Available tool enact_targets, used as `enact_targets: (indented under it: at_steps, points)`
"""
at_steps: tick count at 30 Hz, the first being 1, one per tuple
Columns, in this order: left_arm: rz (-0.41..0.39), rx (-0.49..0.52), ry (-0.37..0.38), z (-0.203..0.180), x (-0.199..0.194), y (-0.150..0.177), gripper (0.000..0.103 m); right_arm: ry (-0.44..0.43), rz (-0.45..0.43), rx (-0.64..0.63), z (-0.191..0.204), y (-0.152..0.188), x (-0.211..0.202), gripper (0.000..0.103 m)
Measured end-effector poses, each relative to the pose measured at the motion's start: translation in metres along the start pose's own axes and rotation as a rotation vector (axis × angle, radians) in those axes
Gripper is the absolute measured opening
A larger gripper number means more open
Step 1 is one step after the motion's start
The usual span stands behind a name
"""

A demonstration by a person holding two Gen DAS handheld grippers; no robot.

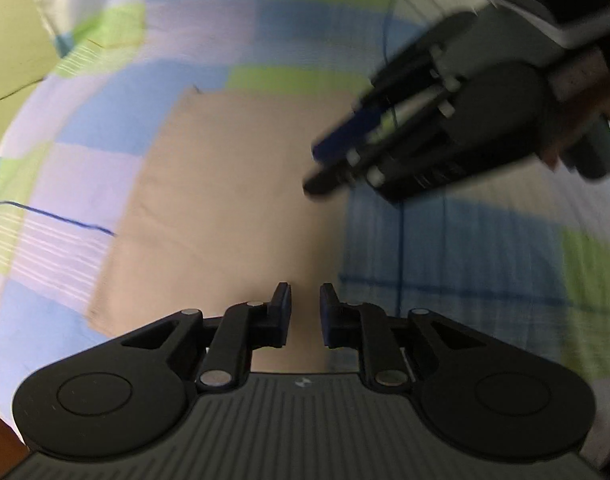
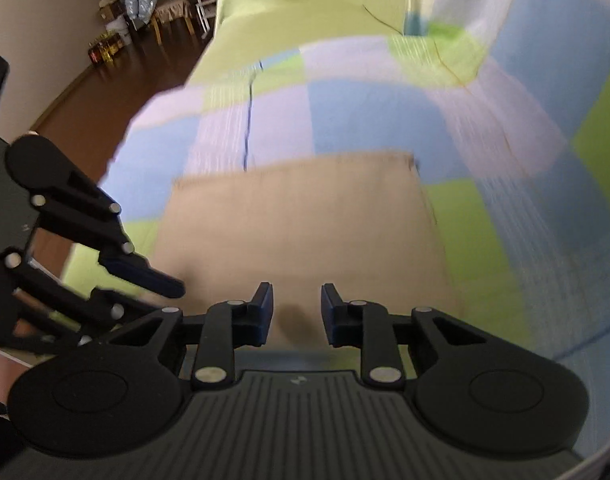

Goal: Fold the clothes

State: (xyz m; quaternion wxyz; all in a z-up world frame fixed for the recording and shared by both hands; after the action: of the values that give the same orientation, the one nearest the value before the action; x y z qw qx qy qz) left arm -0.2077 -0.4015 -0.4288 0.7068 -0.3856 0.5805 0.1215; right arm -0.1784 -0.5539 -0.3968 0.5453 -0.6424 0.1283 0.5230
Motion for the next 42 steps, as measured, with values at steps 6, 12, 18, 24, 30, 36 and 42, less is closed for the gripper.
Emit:
enact_targets:
  at_steps: [6,12,18,24,30,36,42]
  points:
    - [0.023,0.034,-0.042,-0.005,-0.003,0.023,0.024,0.135,-0.045,0.057,-0.054,0.011,0.001,0.017]
    - [-0.018,-0.001,-0.058,0.013,-0.031,0.022,0.025,0.165,-0.137,0.159,-0.051,0.004,-0.039,0.02]
    - [0.015,0.078,-0.061,0.014,-0.003,0.022,0.026,0.163,-0.054,0.212,-0.017,0.026,-0.005,0.018]
    - [-0.045,0.095,-0.078,0.068,-0.022,0.015,0.026,0.262,-0.125,0.32,-0.038,-0.001,-0.016,0.022]
    - [-0.015,0.1,-0.046,0.109,0.002,0.007,0.029,-0.006,-0.194,0.241,-0.021,-0.061,0.043,0.021]
    - [-0.05,0.132,-0.017,0.118,0.003,0.019,0.032,0.165,-0.197,0.292,-0.068,-0.067,0.083,0.008]
    - [-0.068,0.115,-0.02,0.117,-0.016,0.025,0.03,0.355,-0.314,0.464,-0.081,-0.063,0.028,0.013]
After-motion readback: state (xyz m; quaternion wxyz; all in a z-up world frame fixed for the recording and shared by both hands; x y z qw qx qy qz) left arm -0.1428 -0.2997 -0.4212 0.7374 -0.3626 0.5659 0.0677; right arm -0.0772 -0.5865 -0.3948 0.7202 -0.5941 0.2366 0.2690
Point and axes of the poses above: each gripper's, at about its wrist camera, not at the fingertips, and x roughly the way its jaws point, z to its left, y to its underside, the point moved 3 cm from there along x, roughly the way its jaws point, and after that the axes turned 1 degree about -y, right-handed, at the moved point
